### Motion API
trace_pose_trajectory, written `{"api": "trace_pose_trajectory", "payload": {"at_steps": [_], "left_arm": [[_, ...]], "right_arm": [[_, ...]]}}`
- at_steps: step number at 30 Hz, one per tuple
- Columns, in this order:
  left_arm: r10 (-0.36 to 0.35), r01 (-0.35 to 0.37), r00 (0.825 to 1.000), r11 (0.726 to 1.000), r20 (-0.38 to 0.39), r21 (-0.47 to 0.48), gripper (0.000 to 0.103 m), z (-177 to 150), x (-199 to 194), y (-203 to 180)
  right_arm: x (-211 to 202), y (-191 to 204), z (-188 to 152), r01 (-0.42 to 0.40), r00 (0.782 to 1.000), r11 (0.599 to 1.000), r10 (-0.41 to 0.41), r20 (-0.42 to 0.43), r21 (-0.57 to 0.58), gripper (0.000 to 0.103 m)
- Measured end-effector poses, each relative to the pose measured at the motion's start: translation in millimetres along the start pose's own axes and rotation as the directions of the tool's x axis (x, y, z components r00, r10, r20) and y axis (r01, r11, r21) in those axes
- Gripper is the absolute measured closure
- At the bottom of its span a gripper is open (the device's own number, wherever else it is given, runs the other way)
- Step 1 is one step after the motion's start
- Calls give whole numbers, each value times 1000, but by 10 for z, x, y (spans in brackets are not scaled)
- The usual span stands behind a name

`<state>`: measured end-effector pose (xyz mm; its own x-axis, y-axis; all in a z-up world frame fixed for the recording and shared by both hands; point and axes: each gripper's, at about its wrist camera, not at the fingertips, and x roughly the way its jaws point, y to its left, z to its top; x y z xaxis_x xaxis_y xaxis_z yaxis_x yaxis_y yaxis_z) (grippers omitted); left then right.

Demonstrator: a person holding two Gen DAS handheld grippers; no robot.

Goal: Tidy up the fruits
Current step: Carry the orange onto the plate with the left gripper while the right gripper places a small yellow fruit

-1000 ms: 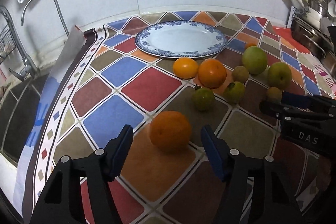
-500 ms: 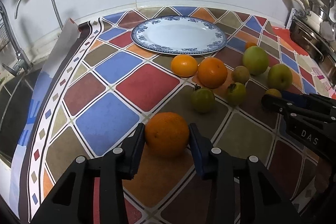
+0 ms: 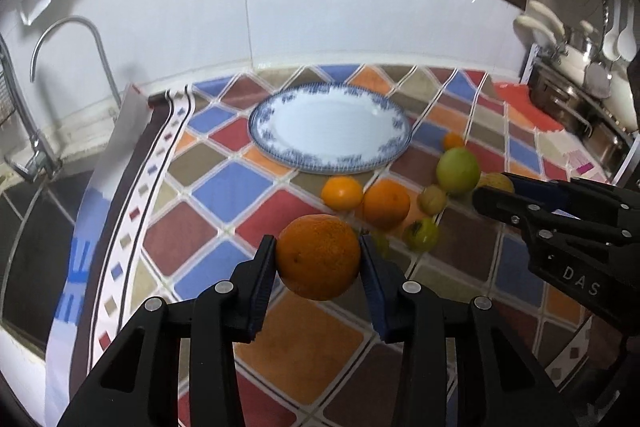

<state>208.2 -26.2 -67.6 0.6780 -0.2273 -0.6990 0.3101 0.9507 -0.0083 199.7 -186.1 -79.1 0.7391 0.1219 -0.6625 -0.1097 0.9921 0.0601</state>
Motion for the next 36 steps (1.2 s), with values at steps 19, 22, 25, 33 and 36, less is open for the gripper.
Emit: {"api": "trace_pose_trajectory", "payload": {"at_steps": [19,22,25,33,36], "left_arm": [[-51,50,998,997,23,58,62,894,552,96],[-38,37,999,996,8,84,62,1046,692,115],[-33,32,999,994,10,101,62,1179,819,117],[-63,70,995,994,-74,88,62,1438,1427,197],[-62,72,993,992,-102,100,62,1486,1633,212]], "right_arm": [[516,-142,1058,-83,996,997,83,21,1,76],[696,-210,1198,-72,997,997,72,-26,-12,76],[870,-267,1324,-80,996,997,79,-49,-22,76],[1527,-460,1584,-141,977,990,138,-162,-12,76],[1739,-523,1650,-141,972,990,135,-191,-18,76]]}}
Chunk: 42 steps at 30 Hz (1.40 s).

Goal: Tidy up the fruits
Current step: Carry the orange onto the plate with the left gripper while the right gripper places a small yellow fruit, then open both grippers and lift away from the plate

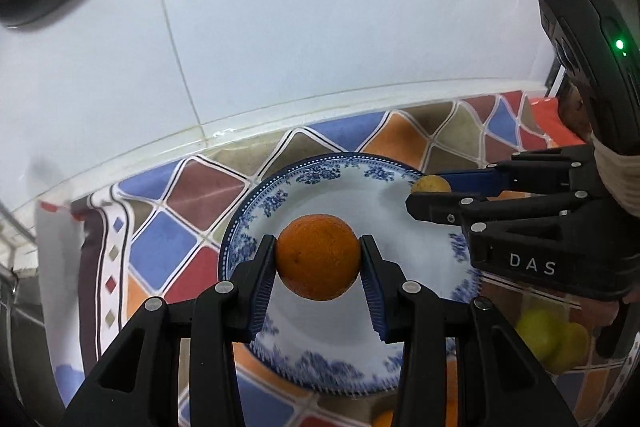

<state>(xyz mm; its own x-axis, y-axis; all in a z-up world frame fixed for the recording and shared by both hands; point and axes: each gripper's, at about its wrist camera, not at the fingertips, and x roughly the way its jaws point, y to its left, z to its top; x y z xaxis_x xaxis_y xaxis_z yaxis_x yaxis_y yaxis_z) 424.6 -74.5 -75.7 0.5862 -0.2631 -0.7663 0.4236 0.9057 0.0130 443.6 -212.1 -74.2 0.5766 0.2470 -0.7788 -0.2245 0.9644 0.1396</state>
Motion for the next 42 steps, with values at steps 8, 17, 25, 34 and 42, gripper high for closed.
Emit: {"api": "trace_pose_trajectory", "payload": {"at_steps": [8,17,25,34,42], "left_arm": [[-19,20,997,1000,-74,7,62,78,389,45],[-10,11,996,1000,-93,19,55,84,444,72],[45,-45,999,999,-18,10,36,26,45,38],[127,-124,990,991,68,-43,21,-148,-550,-18],[160,-151,974,986,160,-65,11,-382,-1165,-180]], "right_arm": [[340,-134,142,1,998,1000,-2,-59,-27,76],[407,-201,177,-2,998,1000,2,-67,-12,67],[122,-160,55,24,1000,1000,-24,-18,1,56],[-494,-30,-161,84,990,995,-89,107,44,46],[-1036,163,-476,155,963,987,-161,216,42,33]]}}
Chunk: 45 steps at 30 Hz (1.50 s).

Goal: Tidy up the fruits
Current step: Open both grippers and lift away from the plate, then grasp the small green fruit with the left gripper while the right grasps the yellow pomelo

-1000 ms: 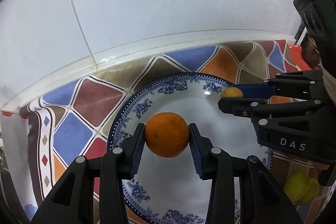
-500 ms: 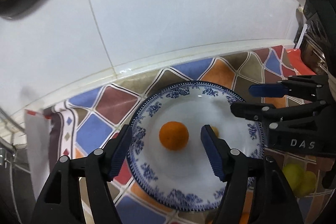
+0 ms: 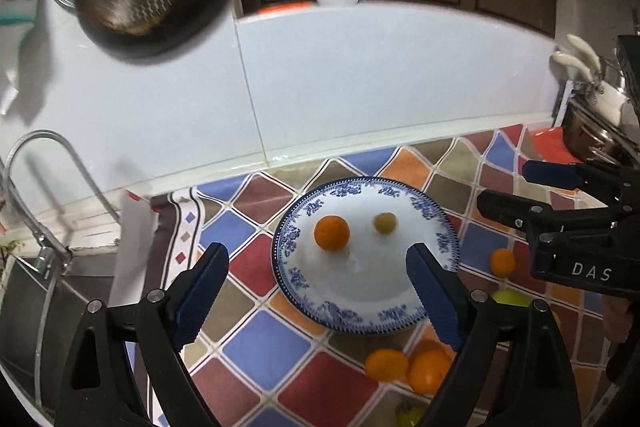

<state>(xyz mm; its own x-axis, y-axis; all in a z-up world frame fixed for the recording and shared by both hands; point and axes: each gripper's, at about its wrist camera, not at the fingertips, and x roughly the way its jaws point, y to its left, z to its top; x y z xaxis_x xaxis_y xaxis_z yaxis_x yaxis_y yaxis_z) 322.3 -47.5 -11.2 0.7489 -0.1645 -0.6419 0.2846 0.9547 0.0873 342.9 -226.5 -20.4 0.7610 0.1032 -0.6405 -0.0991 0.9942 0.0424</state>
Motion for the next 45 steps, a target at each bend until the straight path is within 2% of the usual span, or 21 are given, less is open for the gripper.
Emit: {"api": "trace_pose_trajectory", "payload": {"at_steps": [3,8,17,34,45], "left_arm": [[-1,1,999,1000,41,-19,6,-42,-225,-25],[11,-7,996,999,91,-43,5,-148,-527,-48],[54,-46,991,997,126,-68,5,-357,-813,-97],[78,-74,989,997,122,-36,3,-805,-925,-350],[59,-59,998,998,36,-9,4,-1174,-693,-483]], "right_arm": [[-212,25,-94,5,999,1000,-6,32,18,30],[-496,61,-254,21,997,999,-23,75,37,30],[-874,127,-590,111,982,994,-112,152,14,30],[-997,-13,-1163,136,984,989,-142,108,56,30],[-832,-47,-1522,137,990,989,-139,34,59,30]]}}
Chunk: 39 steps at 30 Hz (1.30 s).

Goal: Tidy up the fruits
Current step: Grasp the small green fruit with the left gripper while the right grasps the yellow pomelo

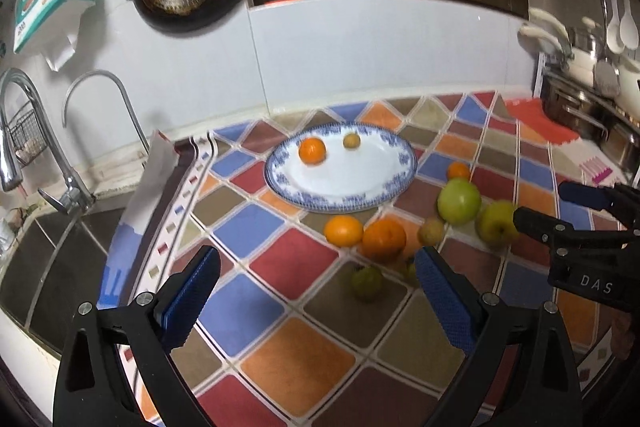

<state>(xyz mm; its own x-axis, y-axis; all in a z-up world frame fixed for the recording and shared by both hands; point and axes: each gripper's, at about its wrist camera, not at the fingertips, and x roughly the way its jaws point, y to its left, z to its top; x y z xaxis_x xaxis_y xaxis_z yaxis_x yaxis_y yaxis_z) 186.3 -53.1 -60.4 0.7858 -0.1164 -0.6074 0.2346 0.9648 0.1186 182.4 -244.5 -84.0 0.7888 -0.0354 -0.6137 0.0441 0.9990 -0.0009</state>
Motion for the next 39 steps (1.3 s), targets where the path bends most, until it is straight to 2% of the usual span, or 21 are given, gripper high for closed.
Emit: {"api": "trace_pose_trajectory", "payload": {"at_steps": [8,17,22,26,29,31,35,37,39], "left_arm": [[-19,21,995,1000,-97,15,10,-191,303,-97],[-86,84,980,996,-178,-21,20,-212,605,-104],[-117,113,972,993,-205,-35,34,-187,739,-120],[-125,120,969,992,-211,-38,42,-167,804,-130],[-147,139,963,989,-224,-50,48,-154,848,-136],[-152,145,962,988,-227,-50,56,-154,861,-143],[-167,159,958,986,-233,-51,65,-144,879,-156],[-173,166,957,985,-233,-50,73,-134,884,-166],[-175,168,957,984,-232,-50,74,-132,881,-170]], "right_arm": [[206,-34,-182,10,998,1000,-10,-63,-14,30],[447,-51,-166,4,996,1000,-6,-85,-25,30],[554,-61,-144,-7,995,1000,5,-102,-14,30],[613,-62,-135,-14,994,1000,13,-112,-9,31],[643,-61,-121,-15,994,1000,13,-112,-14,37],[673,-70,-115,-20,993,1000,19,-120,-11,38],[692,-84,-109,-28,992,1000,27,-124,-7,48],[694,-88,-109,-29,992,1000,28,-125,-9,49],[703,-82,-110,-28,992,1000,26,-125,-10,49]]}}
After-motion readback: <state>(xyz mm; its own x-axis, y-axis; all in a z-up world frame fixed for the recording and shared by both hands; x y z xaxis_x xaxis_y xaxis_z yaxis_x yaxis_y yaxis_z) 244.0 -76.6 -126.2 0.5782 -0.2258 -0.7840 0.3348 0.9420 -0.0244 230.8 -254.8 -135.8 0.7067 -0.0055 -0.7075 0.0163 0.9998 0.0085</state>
